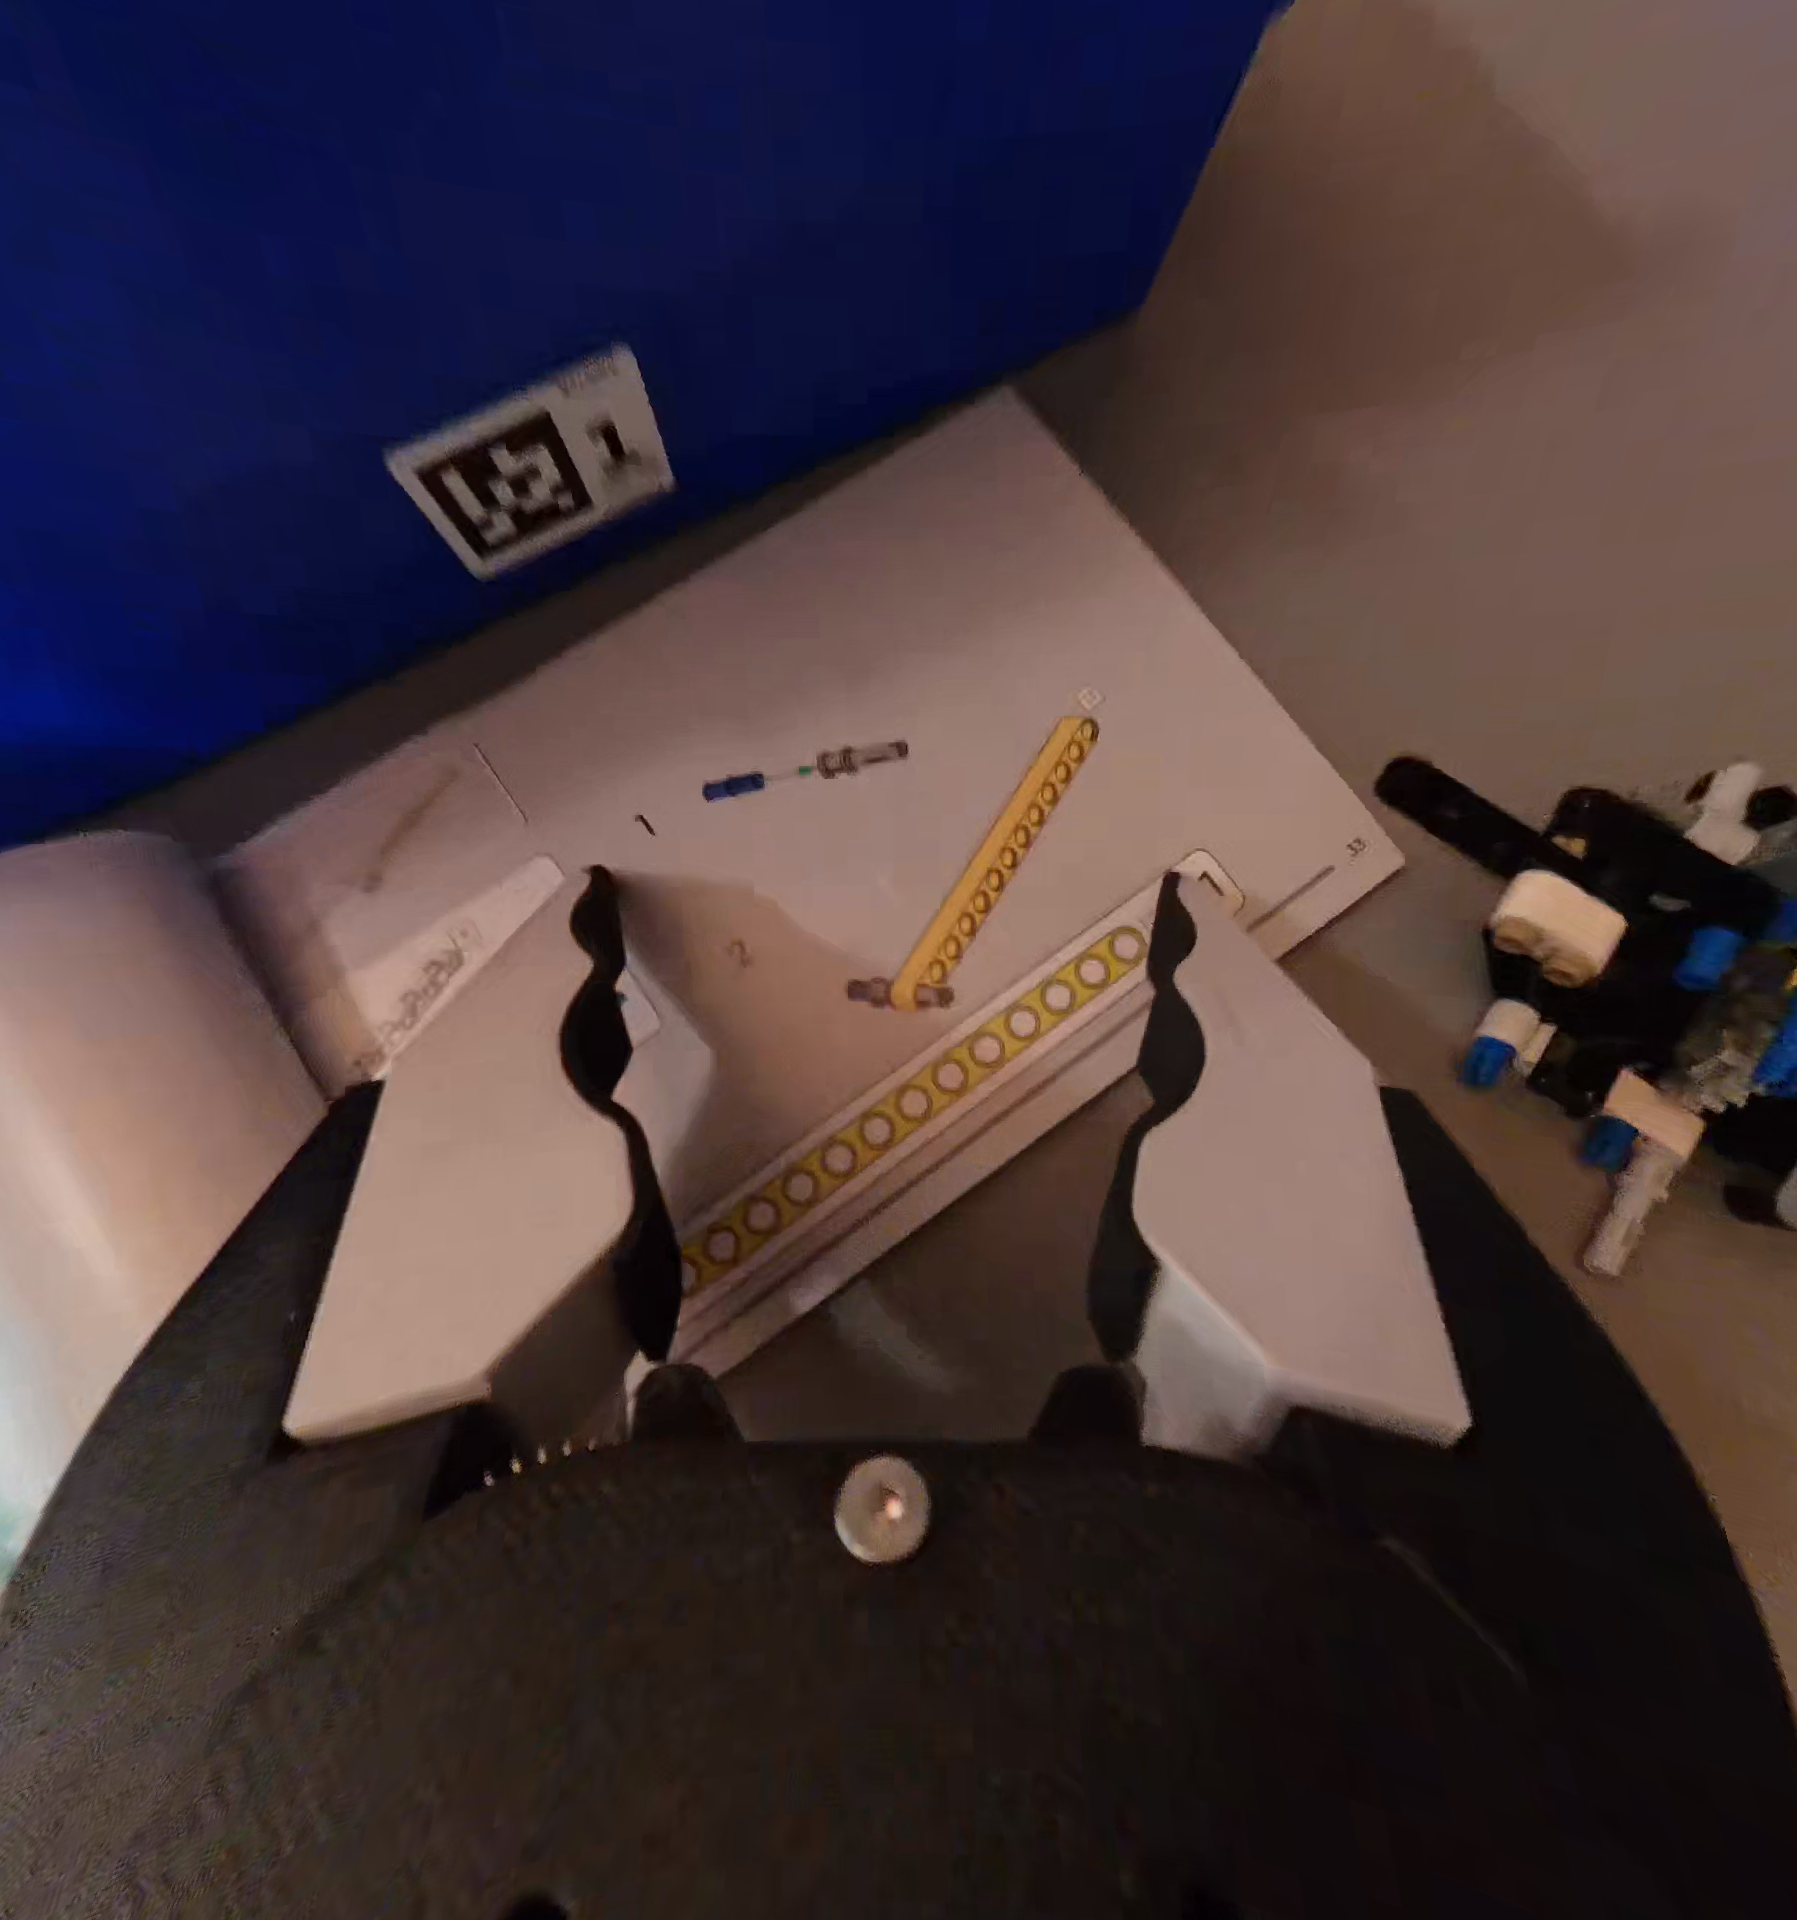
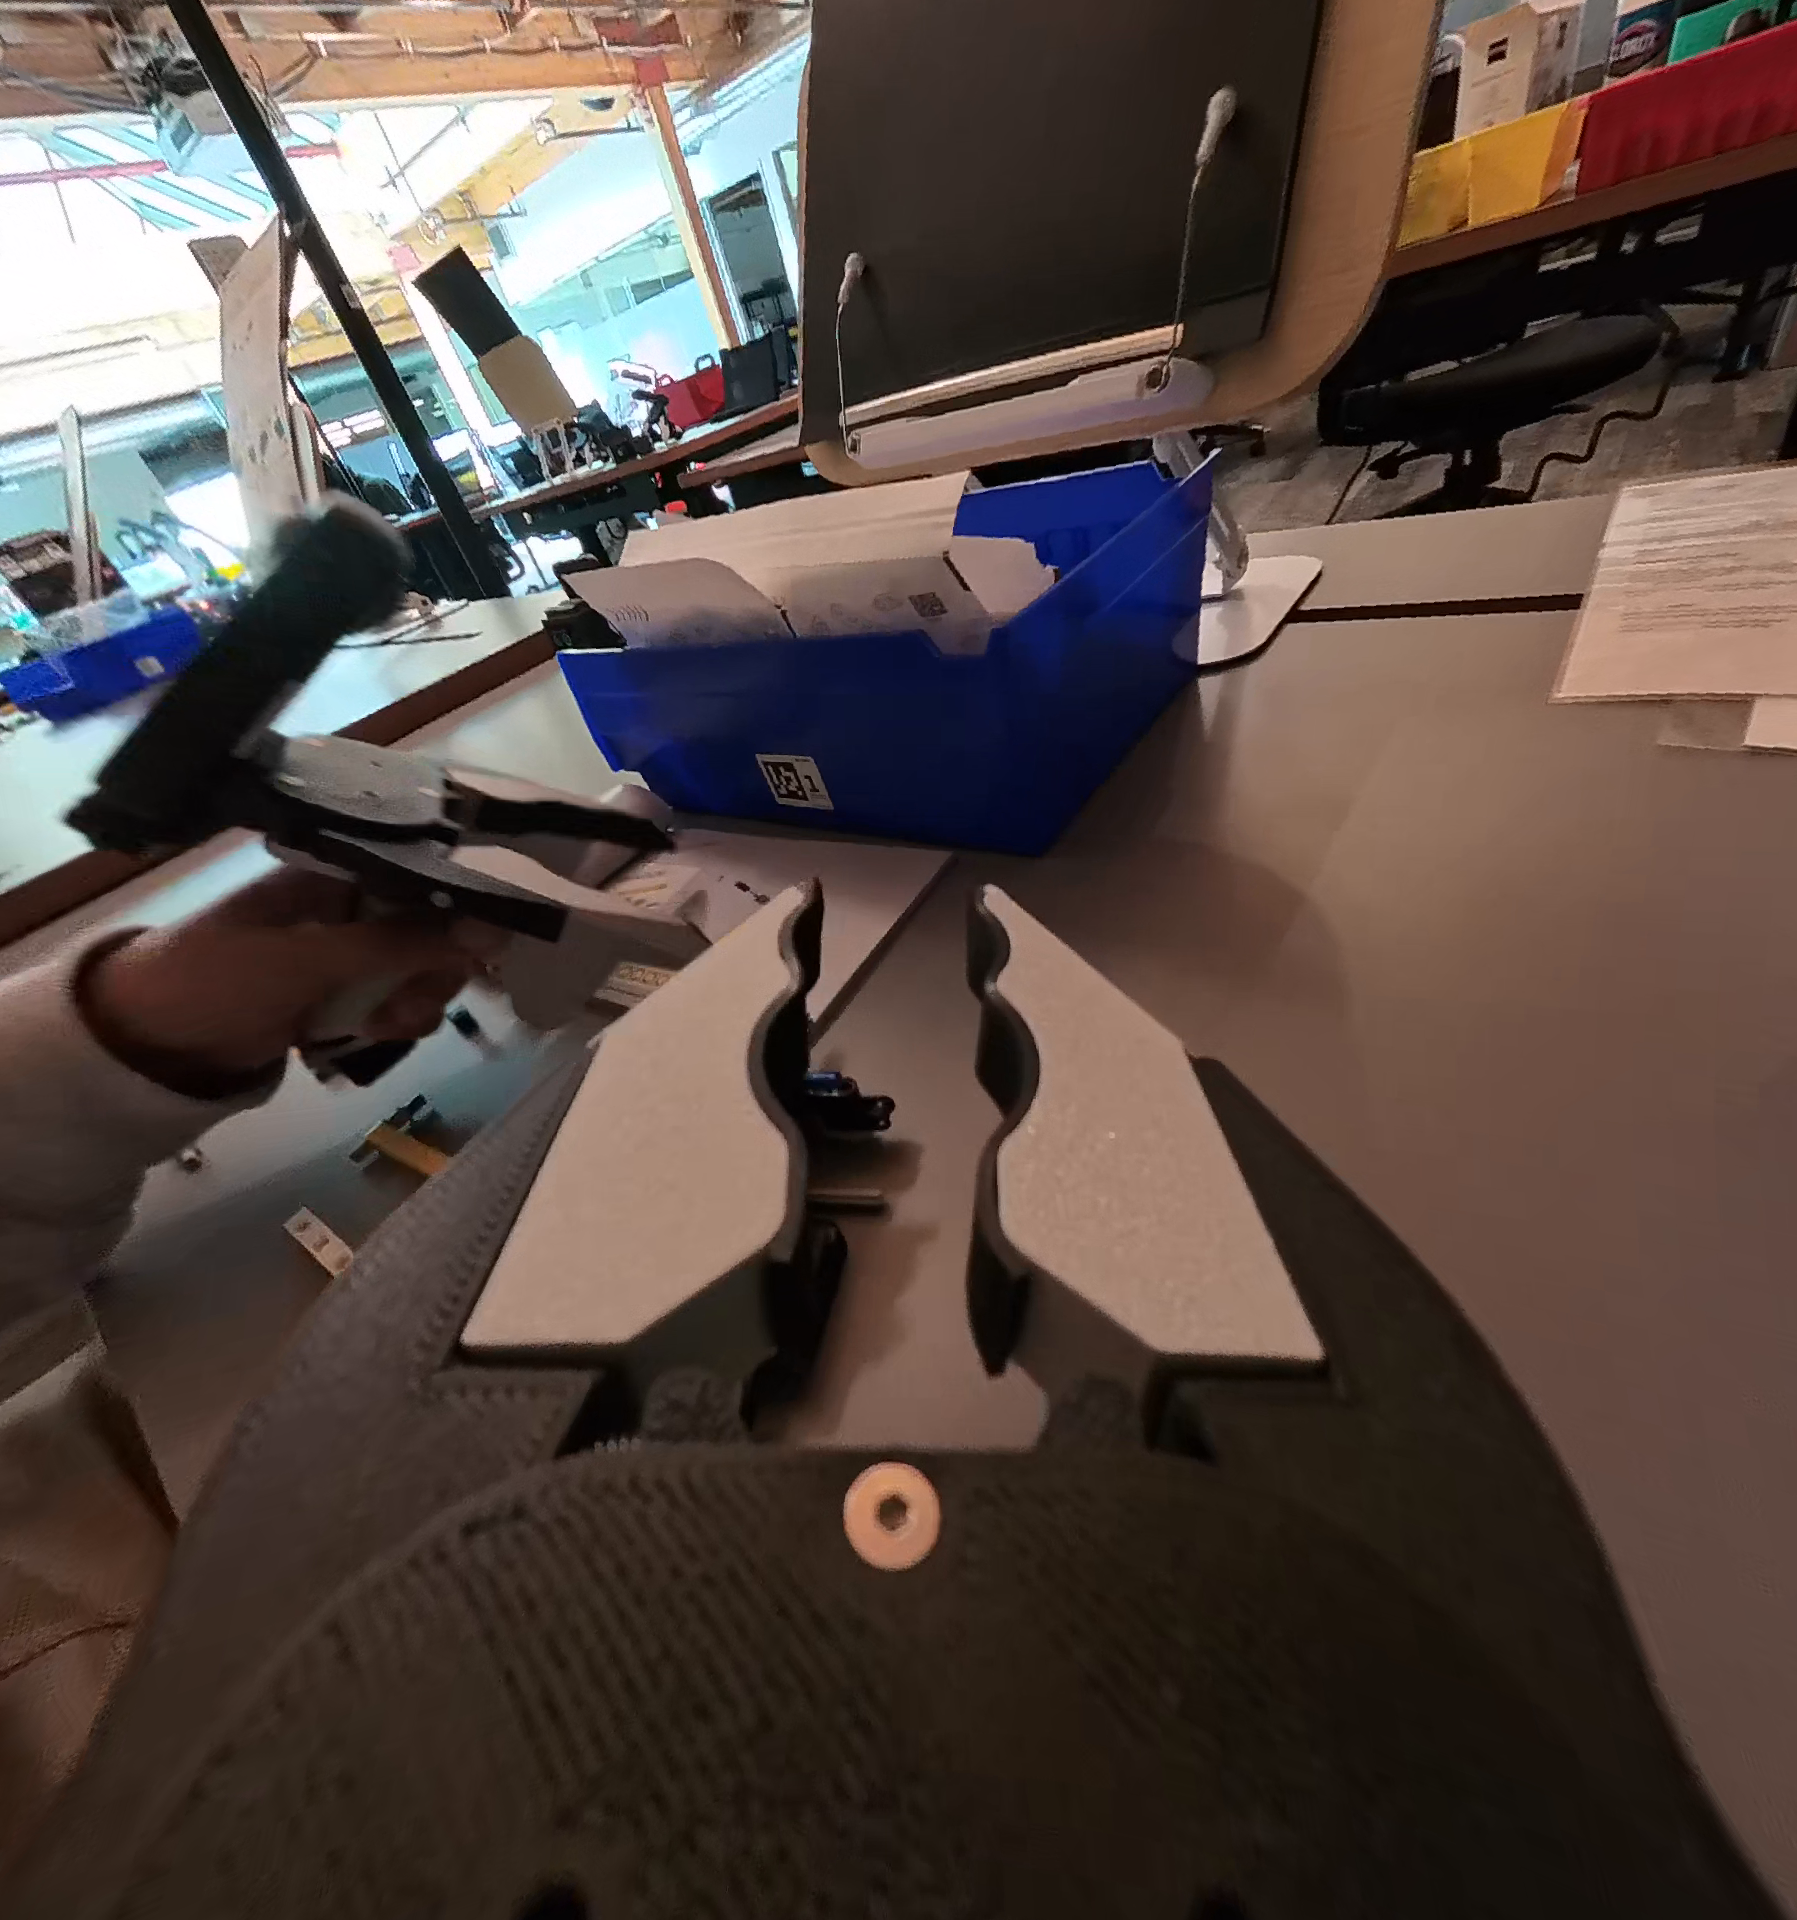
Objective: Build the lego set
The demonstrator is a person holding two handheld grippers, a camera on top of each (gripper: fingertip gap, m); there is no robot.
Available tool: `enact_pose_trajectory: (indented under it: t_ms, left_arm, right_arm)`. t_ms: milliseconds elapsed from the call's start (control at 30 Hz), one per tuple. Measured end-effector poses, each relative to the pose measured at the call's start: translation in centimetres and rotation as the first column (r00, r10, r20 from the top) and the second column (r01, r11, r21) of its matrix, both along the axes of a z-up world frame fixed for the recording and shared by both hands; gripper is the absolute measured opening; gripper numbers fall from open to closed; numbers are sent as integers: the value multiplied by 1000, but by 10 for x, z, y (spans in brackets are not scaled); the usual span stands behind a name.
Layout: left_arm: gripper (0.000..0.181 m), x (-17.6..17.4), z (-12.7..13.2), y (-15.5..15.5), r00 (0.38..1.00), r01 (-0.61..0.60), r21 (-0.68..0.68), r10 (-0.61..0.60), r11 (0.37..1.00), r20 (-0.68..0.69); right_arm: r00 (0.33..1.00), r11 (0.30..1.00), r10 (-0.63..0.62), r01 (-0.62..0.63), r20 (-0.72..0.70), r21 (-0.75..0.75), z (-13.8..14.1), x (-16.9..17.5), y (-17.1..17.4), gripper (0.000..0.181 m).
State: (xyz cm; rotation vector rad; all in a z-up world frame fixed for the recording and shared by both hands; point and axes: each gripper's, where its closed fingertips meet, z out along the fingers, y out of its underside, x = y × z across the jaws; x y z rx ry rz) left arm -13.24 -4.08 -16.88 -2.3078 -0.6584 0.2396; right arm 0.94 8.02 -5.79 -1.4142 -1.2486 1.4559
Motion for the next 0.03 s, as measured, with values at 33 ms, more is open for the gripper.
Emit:
enact_pose_trajectory:
  t_ms: [33]
  left_arm:
    - [97,-3,0,-1,1000,-6,-3,5,1000,-18]
  right_arm:
    - [1000,1000,-2,2,-7,-10,1,1,2,26]
